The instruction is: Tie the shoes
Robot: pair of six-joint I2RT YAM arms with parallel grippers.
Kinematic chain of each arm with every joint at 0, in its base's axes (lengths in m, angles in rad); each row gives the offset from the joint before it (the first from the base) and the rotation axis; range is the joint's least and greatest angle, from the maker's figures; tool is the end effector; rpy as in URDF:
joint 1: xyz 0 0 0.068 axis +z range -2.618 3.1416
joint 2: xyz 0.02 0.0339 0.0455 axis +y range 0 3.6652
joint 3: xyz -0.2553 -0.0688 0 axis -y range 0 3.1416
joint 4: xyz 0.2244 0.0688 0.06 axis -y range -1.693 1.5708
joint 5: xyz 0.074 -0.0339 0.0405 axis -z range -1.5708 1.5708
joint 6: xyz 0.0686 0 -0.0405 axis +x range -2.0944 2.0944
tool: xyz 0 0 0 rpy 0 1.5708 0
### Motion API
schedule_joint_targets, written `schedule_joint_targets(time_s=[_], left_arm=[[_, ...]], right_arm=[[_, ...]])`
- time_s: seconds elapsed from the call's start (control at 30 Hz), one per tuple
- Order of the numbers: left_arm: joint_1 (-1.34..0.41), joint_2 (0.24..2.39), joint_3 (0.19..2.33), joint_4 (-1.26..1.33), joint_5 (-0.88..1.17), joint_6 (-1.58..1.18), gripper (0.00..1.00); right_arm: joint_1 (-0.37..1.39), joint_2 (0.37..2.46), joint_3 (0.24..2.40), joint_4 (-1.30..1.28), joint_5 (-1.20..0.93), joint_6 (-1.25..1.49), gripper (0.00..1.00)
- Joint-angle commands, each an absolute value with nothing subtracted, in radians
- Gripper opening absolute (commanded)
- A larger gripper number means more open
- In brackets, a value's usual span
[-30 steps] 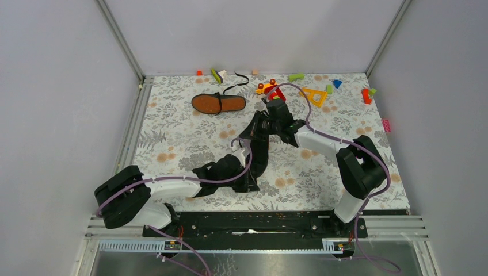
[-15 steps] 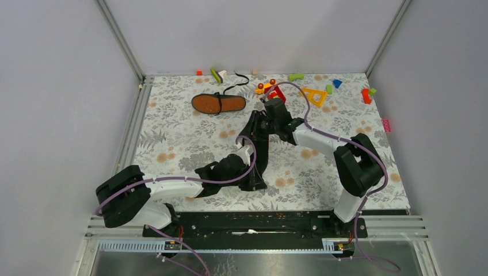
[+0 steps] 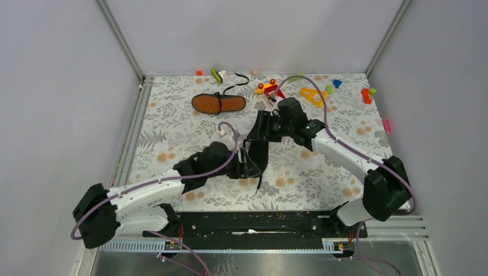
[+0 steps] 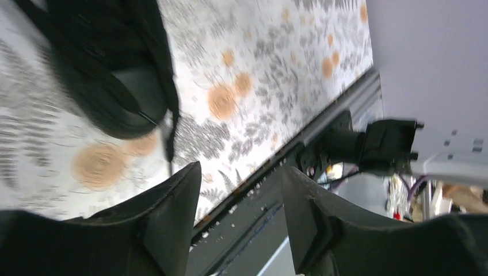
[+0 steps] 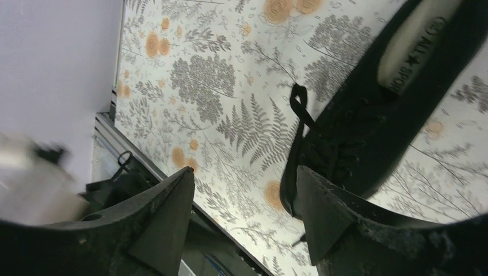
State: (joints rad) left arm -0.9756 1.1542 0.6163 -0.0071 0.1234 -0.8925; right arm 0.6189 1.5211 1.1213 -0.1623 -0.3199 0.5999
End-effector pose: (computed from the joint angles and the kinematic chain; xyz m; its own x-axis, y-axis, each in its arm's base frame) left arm 0.1397 -0.2214 0.2099 -0.8682 -0.0960 -0.4869 0.3263 0.6287 -0.7059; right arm 0.2767 0.2236 0.2623 -0.7916 0.0942 -0.6038 -0.3884 0.6853 0.6160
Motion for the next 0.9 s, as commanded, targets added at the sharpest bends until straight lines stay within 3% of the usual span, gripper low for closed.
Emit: schedule_joint_targets(time_s=[0.0, 0.17, 0.3, 0.77, 0.87], left_arm=[[-0.842, 1.044, 0.678, -0.174, 0.106, -0.808, 0.57], [-0.681, 1.058, 0.708, -0.250, 0.123, -0.754, 0.57], [-0.587, 1.122, 0.710, -0.173, 0.170, -0.727, 0.58], [-0.531, 1.468, 0.777, 0.158, 0.311, -0.624, 0.55], [-0.529, 1.529, 0.808, 0.183, 0.310, -0.608, 0.53]], right_arm=[[0.603, 1.420, 1.034, -0.207, -0.272, 0.526, 0.70], [0.603, 1.371, 0.896, -0.193, -0.277, 0.487, 0.65], [0.630, 1.348, 0.796, -0.146, -0.260, 0.464, 0.68], [0.765, 1.459, 0.687, 0.033, -0.221, 0.502, 0.64], [0.772, 1.501, 0.689, 0.068, -0.221, 0.511, 0.57]])
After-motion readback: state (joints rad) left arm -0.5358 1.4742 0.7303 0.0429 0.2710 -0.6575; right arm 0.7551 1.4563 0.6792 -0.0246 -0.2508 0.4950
